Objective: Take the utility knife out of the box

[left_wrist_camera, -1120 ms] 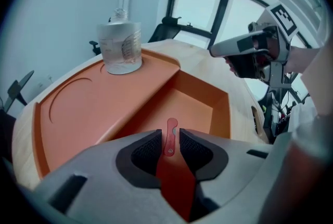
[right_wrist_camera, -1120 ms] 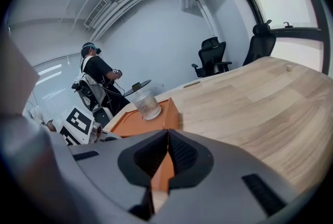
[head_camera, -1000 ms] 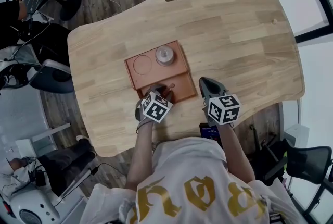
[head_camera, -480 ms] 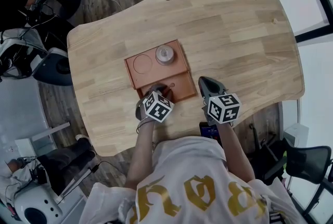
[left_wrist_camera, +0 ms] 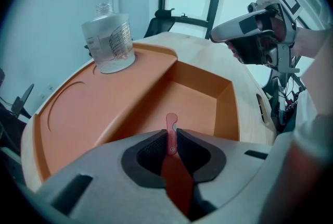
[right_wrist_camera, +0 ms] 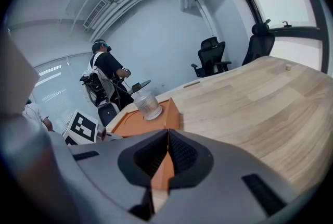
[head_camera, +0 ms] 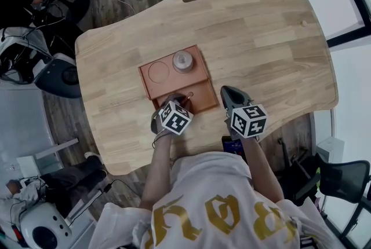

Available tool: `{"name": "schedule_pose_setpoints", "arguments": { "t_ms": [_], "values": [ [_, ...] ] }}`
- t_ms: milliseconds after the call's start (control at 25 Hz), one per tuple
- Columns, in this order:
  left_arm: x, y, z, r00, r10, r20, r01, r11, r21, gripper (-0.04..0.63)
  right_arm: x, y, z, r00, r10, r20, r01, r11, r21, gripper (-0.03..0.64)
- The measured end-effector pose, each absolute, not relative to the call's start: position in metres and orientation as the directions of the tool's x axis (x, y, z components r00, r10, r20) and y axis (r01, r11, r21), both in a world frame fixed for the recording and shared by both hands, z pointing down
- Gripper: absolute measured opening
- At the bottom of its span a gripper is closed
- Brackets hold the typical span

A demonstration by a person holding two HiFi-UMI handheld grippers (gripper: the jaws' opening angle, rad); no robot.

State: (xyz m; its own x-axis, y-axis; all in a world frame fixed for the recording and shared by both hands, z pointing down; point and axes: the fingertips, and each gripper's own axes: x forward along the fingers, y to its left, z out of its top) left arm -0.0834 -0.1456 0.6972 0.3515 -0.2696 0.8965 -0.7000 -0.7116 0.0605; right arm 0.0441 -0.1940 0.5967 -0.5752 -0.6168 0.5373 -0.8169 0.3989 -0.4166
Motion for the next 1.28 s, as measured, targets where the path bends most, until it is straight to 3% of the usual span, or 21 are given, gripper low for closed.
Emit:
{"name": "schedule_pose_setpoints", "arguments": {
  "t_ms": [720,1280],
  "values": [
    [-0.081,-0.148,0.646,0.439,-0.403,0.803,-0.754,-0.652,0.085,0.060,0.038,-0.184,0.580,-0.592,-0.621,0.513,-0.806,0.439,-0.398,0.012],
    [-0.086,-0.154,0.593,0.521,-0.566,0.639,-0.823,-0.531,0.200,0.060,0.033,-0.170,0.563,-0.607,-0.628,0.487,-0.795,0.474,-0.378,0.012]
  ]
}}
